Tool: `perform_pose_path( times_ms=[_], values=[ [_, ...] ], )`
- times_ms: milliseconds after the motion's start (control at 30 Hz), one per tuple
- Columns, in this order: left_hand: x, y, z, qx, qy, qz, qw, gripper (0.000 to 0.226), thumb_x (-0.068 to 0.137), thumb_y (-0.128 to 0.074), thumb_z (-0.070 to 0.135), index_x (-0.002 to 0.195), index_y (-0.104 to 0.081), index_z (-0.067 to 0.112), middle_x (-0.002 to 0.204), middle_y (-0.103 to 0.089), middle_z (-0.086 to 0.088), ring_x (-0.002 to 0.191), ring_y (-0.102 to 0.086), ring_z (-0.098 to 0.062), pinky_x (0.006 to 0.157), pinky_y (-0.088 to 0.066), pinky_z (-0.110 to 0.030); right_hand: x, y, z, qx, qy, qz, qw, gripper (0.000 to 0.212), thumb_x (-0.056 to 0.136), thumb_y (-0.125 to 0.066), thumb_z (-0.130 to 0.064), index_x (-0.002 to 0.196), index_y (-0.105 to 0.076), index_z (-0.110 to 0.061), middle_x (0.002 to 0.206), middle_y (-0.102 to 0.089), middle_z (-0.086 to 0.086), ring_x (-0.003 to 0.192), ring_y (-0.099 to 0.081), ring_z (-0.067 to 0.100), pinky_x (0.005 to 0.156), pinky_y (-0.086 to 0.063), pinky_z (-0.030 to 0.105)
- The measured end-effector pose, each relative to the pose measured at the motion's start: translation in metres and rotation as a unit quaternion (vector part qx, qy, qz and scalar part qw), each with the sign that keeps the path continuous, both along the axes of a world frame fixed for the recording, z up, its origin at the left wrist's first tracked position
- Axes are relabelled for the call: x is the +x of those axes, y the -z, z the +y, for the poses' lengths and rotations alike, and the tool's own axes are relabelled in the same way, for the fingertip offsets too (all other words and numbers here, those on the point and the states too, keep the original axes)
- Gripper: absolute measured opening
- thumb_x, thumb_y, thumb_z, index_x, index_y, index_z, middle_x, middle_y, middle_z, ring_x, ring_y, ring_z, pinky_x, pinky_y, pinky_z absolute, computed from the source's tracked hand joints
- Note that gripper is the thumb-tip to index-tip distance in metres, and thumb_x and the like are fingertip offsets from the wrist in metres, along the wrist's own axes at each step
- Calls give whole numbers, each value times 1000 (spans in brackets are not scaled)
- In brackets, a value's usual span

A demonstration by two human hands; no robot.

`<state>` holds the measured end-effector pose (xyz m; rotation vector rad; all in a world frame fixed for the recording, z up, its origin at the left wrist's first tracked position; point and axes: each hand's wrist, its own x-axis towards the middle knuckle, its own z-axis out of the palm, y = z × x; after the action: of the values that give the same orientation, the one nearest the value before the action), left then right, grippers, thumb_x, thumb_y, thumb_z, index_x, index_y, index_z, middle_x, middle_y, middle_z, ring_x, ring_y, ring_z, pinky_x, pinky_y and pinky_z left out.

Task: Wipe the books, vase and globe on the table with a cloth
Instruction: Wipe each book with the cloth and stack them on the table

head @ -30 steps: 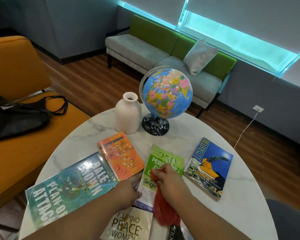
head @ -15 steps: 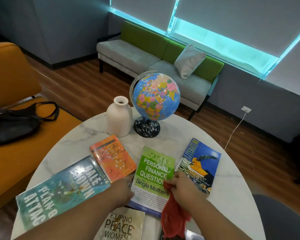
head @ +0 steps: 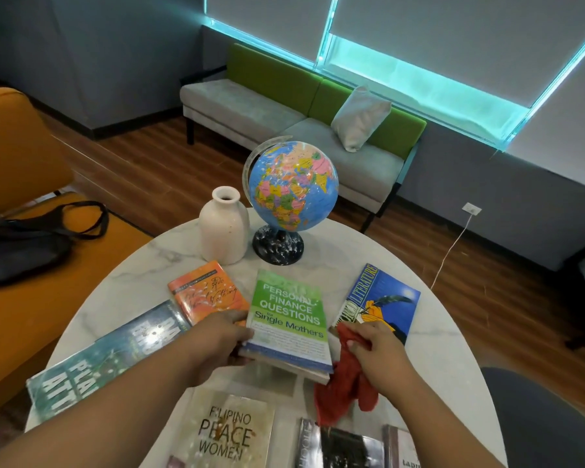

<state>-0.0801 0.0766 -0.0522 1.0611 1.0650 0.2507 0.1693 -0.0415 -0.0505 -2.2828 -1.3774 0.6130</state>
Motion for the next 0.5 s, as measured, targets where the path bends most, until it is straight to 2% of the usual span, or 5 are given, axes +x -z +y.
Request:
perform_pose_path(
  times_ms=[100, 233, 333, 400, 500],
  values=[
    [-7, 0, 2, -6, 21, 28, 999, 36, 93, -48, -3, 123, -55, 17, 107, -67, -15, 82, -63, -24, 59, -53, -29, 4, -2, 0, 21, 36, 16, 999, 36, 90, -63, -9, 123, -65, -22, 112, -53, 2, 106, -52, 16, 87, -30, 13],
    [-23, 9, -2, -4, 89, 137, 987, 27, 92, -49, 2, 110, -53, 21, 110, -61, -14, 99, -63, -34, 81, -58, -44, 9, -5, -4, 42, 66, 37, 996, 37, 90, -62, -5, 122, -66, -24, 111, -53, 1, 105, -53, 17, 97, -36, 21],
    [-15, 13, -8, 72, 103, 219, 968, 8, 97, -51, 22, 103, -54, 17, 98, -59, -1, 88, -60, -18, 72, -54, -32, 7, -1, -3, 6, 61, 31, 998, 40, 90, -60, -8, 122, -64, -32, 116, -54, 3, 106, -55, 19, 98, -43, 28],
    [-6, 17, -11, 130, 96, 225, 961, 20, 97, -53, 32, 109, -54, 16, 94, -57, 6, 84, -56, -13, 67, -45, -25, 3, 8, 1, -34, 24, 20, 999, 40, 89, -59, -12, 120, -65, -37, 119, -59, 3, 105, -58, 20, 94, -46, 29],
    [2, 22, -14, 146, 99, 209, 962, 33, 97, -54, 28, 126, -50, 14, 104, -57, 1, 93, -55, -16, 76, -44, -28, -4, 17, 8, -84, -1, 1, 996, 37, 94, -57, -18, 125, -63, -36, 122, -60, -5, 112, -58, 18, 92, -42, 21]
  ],
)
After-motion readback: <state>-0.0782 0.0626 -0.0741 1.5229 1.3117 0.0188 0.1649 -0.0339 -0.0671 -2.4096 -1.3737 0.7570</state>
